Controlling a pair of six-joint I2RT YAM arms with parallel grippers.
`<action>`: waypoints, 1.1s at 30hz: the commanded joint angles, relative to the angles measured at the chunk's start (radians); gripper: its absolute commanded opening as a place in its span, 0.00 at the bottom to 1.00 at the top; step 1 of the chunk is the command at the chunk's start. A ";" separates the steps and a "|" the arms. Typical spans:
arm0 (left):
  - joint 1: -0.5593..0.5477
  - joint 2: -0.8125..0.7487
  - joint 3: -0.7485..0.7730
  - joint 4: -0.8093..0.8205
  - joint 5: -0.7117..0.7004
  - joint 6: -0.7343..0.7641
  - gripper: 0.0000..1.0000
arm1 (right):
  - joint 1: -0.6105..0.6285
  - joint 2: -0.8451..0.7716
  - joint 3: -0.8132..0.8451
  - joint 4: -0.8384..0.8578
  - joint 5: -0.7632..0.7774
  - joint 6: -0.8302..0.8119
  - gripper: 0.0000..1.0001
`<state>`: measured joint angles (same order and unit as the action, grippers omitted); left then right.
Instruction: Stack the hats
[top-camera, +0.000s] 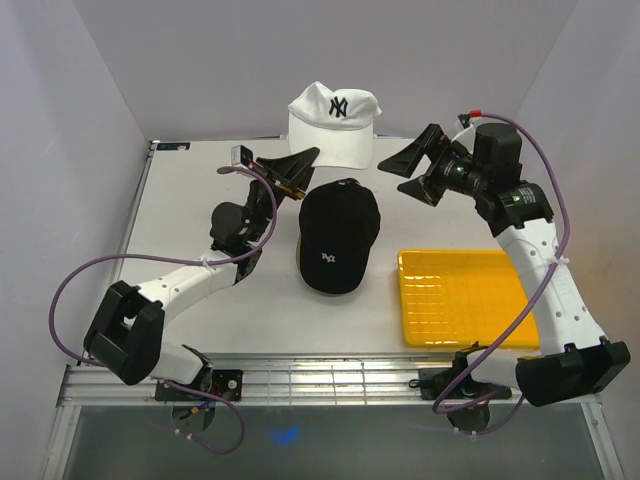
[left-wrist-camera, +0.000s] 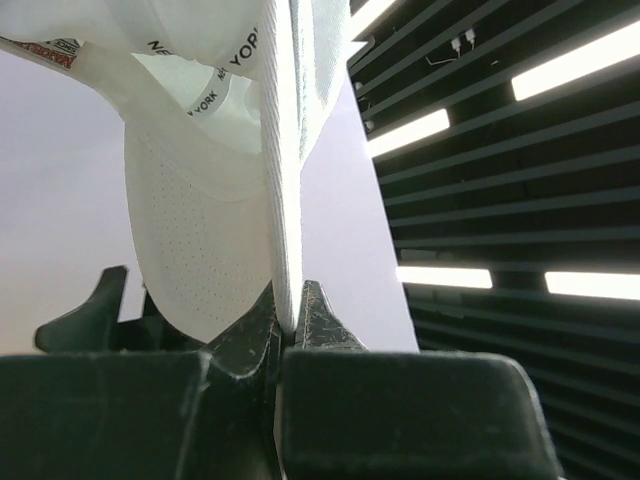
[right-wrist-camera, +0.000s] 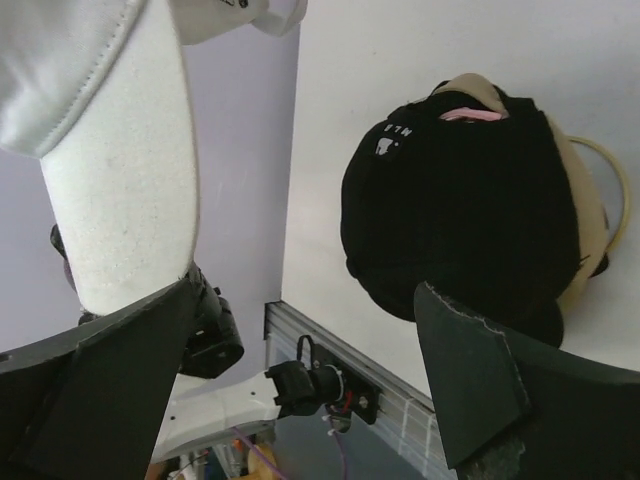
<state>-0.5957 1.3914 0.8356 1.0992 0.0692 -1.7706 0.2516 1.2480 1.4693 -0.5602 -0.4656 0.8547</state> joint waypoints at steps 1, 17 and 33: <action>0.000 -0.020 0.005 0.070 -0.042 -0.046 0.00 | 0.035 -0.036 -0.084 0.270 -0.064 0.173 0.95; 0.000 -0.006 -0.081 0.106 -0.043 -0.127 0.00 | 0.064 -0.143 -0.280 0.508 -0.010 0.357 0.93; -0.009 0.103 -0.012 0.179 0.027 -0.147 0.00 | 0.077 -0.088 -0.308 0.615 -0.039 0.409 0.92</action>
<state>-0.5987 1.4971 0.7841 1.1973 0.0689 -1.9022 0.3225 1.1595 1.1641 -0.0227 -0.4862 1.2507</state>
